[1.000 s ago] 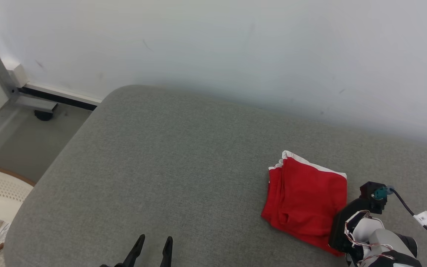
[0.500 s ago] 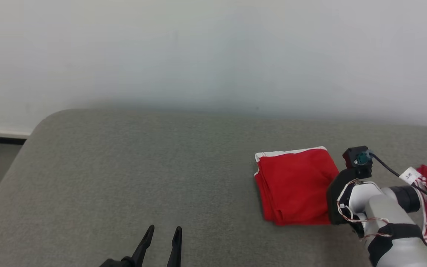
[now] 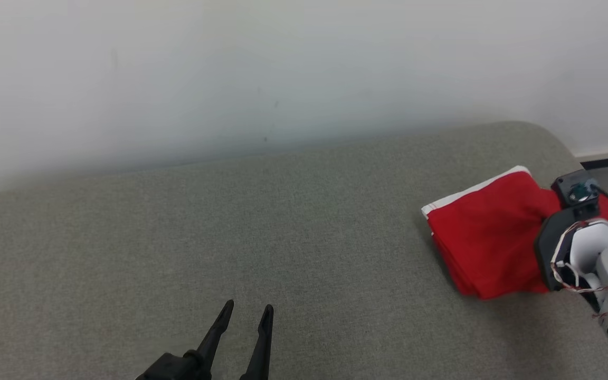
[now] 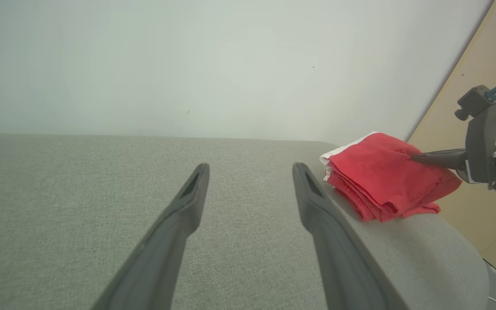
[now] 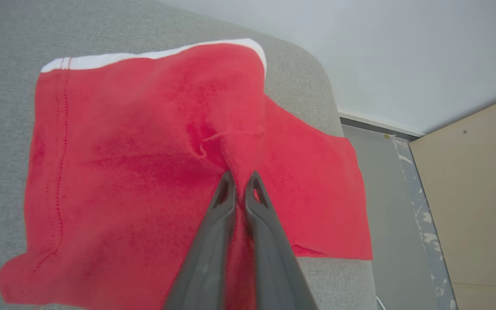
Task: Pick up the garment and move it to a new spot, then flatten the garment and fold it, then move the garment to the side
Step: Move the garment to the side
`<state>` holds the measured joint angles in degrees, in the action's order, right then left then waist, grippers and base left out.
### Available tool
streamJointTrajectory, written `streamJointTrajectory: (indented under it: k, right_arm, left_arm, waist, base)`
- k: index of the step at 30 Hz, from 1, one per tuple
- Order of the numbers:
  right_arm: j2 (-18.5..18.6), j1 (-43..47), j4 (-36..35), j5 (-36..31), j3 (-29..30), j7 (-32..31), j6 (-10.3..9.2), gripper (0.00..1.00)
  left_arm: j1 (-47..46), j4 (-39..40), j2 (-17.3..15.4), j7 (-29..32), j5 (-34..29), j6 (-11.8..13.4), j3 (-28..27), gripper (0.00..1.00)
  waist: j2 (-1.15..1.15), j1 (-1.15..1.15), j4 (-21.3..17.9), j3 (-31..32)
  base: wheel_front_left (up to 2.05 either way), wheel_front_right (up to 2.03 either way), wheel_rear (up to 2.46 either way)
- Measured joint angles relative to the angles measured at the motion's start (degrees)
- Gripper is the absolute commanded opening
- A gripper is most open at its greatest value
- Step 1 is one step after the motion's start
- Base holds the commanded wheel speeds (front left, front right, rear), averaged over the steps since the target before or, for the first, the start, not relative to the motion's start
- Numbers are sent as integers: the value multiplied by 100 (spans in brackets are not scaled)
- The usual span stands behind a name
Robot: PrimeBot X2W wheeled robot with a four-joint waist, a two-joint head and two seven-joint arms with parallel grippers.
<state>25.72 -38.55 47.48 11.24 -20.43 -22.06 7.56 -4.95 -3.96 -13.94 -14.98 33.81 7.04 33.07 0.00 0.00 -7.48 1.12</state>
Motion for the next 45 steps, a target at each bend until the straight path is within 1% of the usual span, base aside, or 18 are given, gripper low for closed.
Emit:
streamJointTrajectory:
  k: [3, 5, 9, 15, 20, 21, 22, 24, 27, 28, 29, 33, 35, 38, 40, 42, 45]
  right_arm:
    - [220, -228, 1, 143, -3, 172, 0, 0]
    - [338, -370, 81, 181, 118, 289, 0, 0]
    - [532, -529, 314, 105, 377, 463, 0, 0]
    - [792, -612, 753, -219, 853, 820, 0, 0]
    - [967, -541, 956, -818, 1028, 1067, 0, 0]
    - [998, -503, 985, -928, 1039, 1101, 0, 46]
    - [1023, -472, 1026, -1022, 1073, 1107, 0, 100]
    - [1051, -416, 1091, -1201, 1135, 1111, 0, 100]
    - [973, -318, 1126, -1273, 1201, 1165, 0, 100]
    - [953, -294, 1124, -1291, 1214, 1205, 0, 100]
    - [933, -267, 1113, -1305, 1227, 1258, 0, 100]
    - [771, -102, 978, -1335, 1262, 1604, 0, 100]
    - [617, 6, 873, -1157, 1252, 1806, 0, 100]
    - [291, 253, 628, -753, 1107, 1967, 0, 100]
    - [246, 321, 509, -650, 1072, 2008, 0, 100]
    - [240, 475, 233, -479, 1035, 2068, 0, 100]
    - [179, 818, -248, -205, 1159, 2178, 0, 100]
  left_arm:
    - [-69, -14, -55, 40, -46, -7, 33, 100]
    - [-141, 7, -91, 76, -73, -8, 45, 100]
    - [-254, 68, -136, 154, -156, -5, 70, 100]
    - [-274, 116, -247, 234, -165, -3, 77, 100]
    - [-283, 186, -271, 274, -177, -2, 120, 100]
    - [-283, 196, -271, 276, -179, 0, 131, 100]
    - [-282, 202, -270, 282, -179, 0, 143, 100]
    - [-281, 194, -275, 294, -179, -1, 165, 100]
    - [-268, 177, -276, 303, -178, -7, 208, 100]
    - [-264, 168, -281, 357, -174, -63, 256, 100]
    - [-260, 156, -294, 396, -170, -122, 315, 100]
    - [-191, 203, -216, 236, -24, -142, 197, 100]
    - [-104, 216, -214, 172, 49, -194, 140, 100]
    - [40, 242, -190, 91, 116, -188, -13, 100]
    - [45, 240, -180, 86, 121, -187, -60, 100]
    - [61, 232, -179, 45, 70, -141, -135, 100]
    - [140, 153, -169, 33, 52, -71, -296, 100]
  waist:
    - [0, 1, -88, -176]
    - [0, 1, -107, -302]
    - [0, 1, -37, -563]
    - [0, 1, 251, -812]
    - [1, 1, 475, -939]
    - [1, 1, 509, -956]
    - [0, 1, 538, -970]
    - [1, 1, 577, -968]
    - [0, 1, 592, -895]
    - [0, 0, 587, -860]
    - [0, 0, 580, -819]
    - [0, 0, 551, -588]
    - [0, 0, 546, -446]
    - [0, -1, 550, -218]
    - [0, -1, 556, -146]
    - [0, -1, 578, -7]
    - [0, -1, 643, 181]
  base:
    - [0, 0, 0]
    - [0, 0, 0]
    - [0, 0, 0]
    - [0, 0, 0]
    - [0, 0, 0]
    - [0, 0, 0]
    - [0, 0, 0]
    - [0, 0, 0]
    - [0, 0, 0]
    - [0, 0, 0]
    - [0, 0, 0]
    - [0, 0, 0]
    - [0, 0, 0]
    - [0, 0, 0]
    - [0, 0, 0]
    - [0, 0, 0]
    - [0, 0, 0]
